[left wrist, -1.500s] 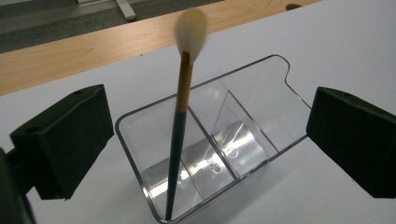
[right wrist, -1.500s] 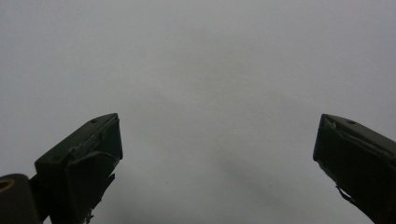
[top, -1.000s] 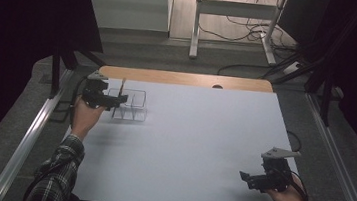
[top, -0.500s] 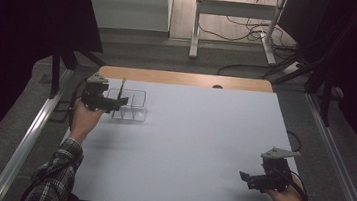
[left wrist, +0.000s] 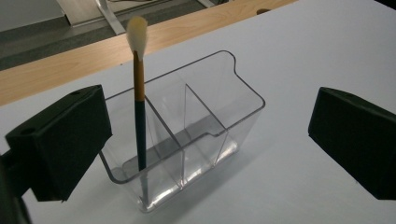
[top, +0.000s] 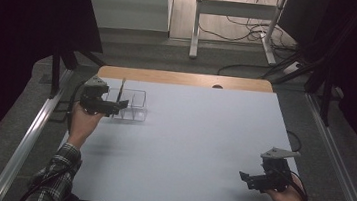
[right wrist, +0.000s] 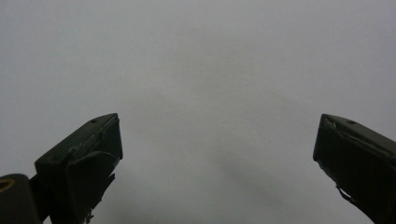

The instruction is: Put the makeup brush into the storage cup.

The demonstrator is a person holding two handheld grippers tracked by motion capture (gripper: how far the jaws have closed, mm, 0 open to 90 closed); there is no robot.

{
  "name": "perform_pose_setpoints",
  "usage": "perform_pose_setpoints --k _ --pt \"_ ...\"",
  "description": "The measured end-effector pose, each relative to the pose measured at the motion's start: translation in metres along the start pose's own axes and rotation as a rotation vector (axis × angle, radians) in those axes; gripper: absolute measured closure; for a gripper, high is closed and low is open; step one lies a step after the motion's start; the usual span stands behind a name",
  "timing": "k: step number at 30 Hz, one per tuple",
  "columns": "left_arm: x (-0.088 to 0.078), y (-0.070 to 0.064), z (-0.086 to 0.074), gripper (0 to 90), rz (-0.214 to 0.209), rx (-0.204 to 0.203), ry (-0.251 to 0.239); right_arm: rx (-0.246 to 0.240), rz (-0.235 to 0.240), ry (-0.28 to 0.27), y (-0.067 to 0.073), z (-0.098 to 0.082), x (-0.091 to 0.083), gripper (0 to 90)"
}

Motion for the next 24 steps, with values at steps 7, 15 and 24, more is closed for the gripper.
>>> perform_pose_setpoints --k 7,15,24 --pt "-0.004 -0.007 -0.006 0.0 -0.017 -0.003 0.004 -0.002 -0.001 -0.001 0.000 0.000 0.000 1.3" --pt "-0.006 -0.014 -0.013 0.0 -0.040 -0.004 0.008 0.001 -0.004 -0.009 0.000 0.000 -0.001 1.1" --pt "-0.009 -0.022 -0.021 0.0 -0.068 0.003 0.012 0.005 -0.005 -0.012 0.000 0.000 -0.002 0.6"
Point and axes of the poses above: each handheld gripper's, and its own axes: x roughly forward along the jaws, z roughly out of its top, y roughly to its left, the point moved 2 cm from there along x, roughly forward along the jaws, and after that the axes turned 7 degrees about z, right-handed, at the moved point
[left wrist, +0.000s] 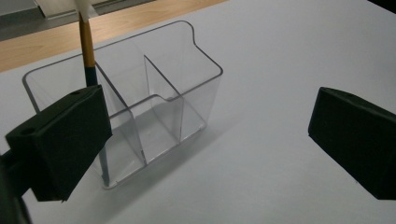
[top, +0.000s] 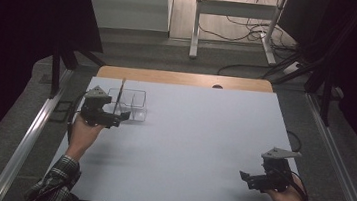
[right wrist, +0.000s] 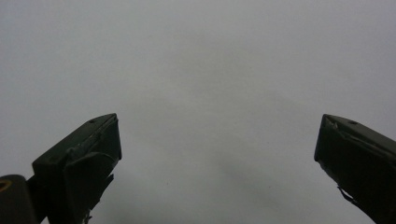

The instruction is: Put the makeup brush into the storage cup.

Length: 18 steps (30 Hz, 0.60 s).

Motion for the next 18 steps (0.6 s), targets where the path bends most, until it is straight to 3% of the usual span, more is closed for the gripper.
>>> perform_pose_setpoints --k 18 --pt "-0.011 -0.014 -0.015 0.0 -0.028 0.014 0.016 -0.007 0.000 -0.001 0.001 0.000 0.000 0.6"
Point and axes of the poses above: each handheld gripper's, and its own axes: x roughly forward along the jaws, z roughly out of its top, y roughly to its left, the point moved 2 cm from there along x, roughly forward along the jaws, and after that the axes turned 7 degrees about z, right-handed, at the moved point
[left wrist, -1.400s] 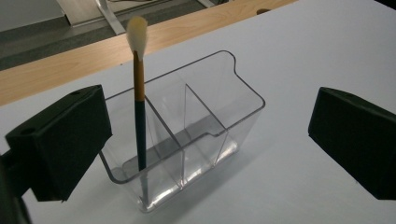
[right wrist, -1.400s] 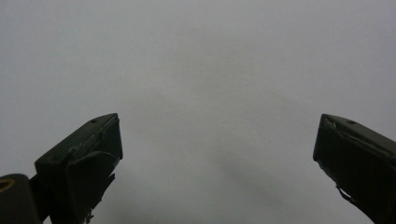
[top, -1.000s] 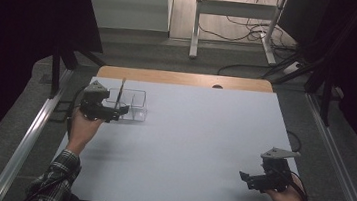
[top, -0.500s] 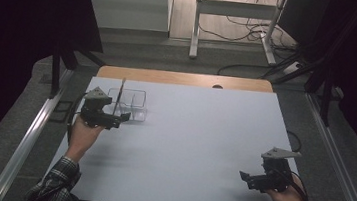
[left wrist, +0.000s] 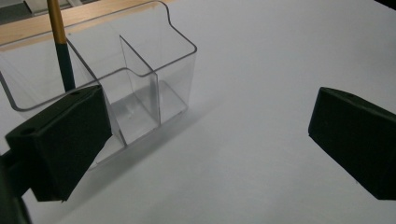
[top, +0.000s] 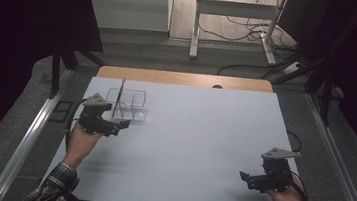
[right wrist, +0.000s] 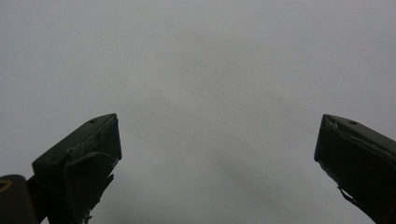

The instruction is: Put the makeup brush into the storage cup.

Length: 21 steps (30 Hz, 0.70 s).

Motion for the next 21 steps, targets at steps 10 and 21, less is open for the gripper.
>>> perform_pose_setpoints --k 10,21 --pt "-0.008 -0.005 -0.010 0.0 0.002 0.001 0.015 0.000 0.002 0.000 0.000 0.000 0.000 0.6" --pt "-0.021 -0.010 -0.023 0.0 0.004 -0.003 0.018 -0.001 0.005 0.002 0.000 0.000 0.001 0.6"
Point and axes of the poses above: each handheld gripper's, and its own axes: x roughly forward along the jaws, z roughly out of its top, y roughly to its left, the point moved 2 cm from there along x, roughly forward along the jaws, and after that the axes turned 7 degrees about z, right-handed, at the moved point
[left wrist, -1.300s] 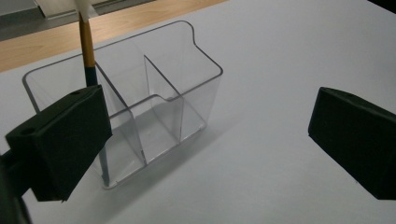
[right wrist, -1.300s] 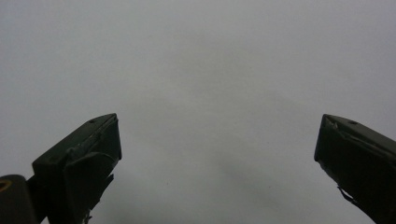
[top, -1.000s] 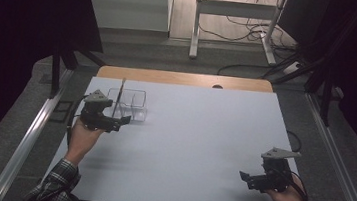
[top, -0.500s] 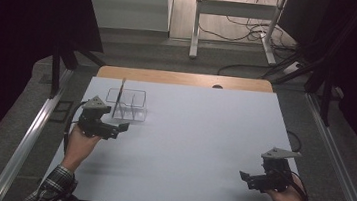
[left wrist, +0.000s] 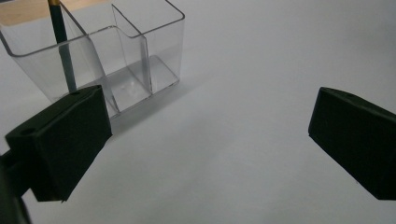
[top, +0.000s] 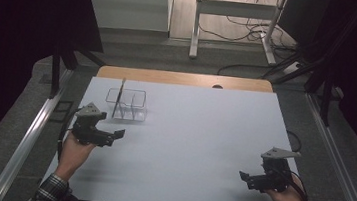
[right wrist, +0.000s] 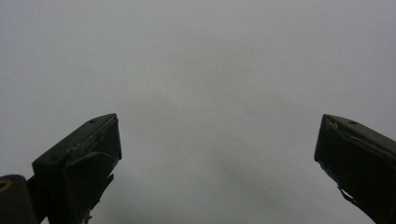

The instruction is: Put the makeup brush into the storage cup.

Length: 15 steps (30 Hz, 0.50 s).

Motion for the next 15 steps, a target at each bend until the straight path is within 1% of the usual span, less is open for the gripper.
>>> perform_pose_setpoints --k 7,10,15 --pt "-0.008 -0.002 -0.007 0.0 0.007 -0.003 -0.001 -0.001 0.000 0.001 0.000 0.000 0.000 0.6" --pt "-0.011 -0.003 -0.010 0.0 0.007 0.000 0.004 -0.002 0.001 0.003 0.000 0.000 0.000 0.6" --pt "-0.016 -0.005 -0.014 0.0 0.020 0.005 0.007 -0.006 0.000 0.004 0.000 0.000 0.000 0.6"
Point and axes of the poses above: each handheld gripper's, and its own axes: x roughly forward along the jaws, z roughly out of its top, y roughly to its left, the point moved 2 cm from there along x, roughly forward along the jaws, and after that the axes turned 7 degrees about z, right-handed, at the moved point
